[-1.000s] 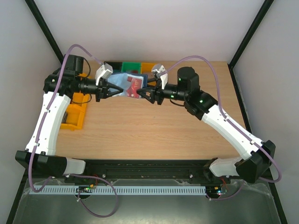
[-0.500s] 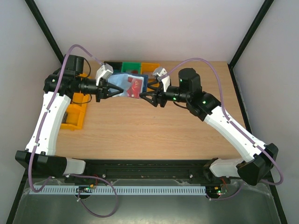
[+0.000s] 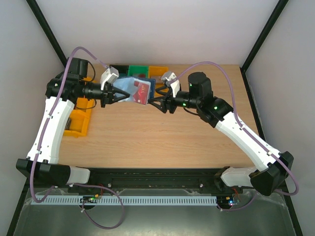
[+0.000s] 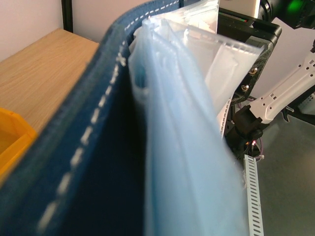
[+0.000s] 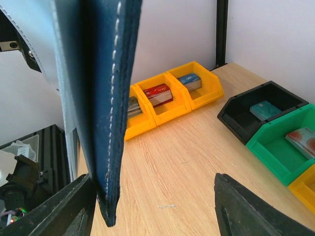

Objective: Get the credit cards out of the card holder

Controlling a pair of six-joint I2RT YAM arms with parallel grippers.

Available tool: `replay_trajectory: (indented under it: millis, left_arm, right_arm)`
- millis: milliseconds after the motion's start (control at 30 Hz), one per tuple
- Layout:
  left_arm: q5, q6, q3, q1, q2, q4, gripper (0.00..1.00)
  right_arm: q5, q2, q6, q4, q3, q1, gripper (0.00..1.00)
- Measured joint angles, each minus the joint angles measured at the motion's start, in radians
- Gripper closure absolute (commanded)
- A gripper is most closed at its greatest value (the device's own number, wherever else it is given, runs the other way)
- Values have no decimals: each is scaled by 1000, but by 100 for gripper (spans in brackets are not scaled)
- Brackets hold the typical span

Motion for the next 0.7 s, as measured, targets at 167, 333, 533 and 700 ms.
replay_trajectory:
  millis: [167, 333, 533, 700]
  left_arm:
    - [0, 2, 0, 0, 0, 0, 98]
    - [-2, -8, -1, -1, 0, 8, 98]
    - [-8, -21, -8, -10, 0, 18, 98]
    - [-20, -26, -17, -26, 0, 20, 98]
  right_arm:
    - [-9, 4, 12, 1, 3, 0, 37]
    - [-51, 19, 52, 17, 10, 0, 37]
    - [-109, 43, 151, 106, 11, 0, 34]
    - [-130, 74, 224, 172, 13, 0, 27]
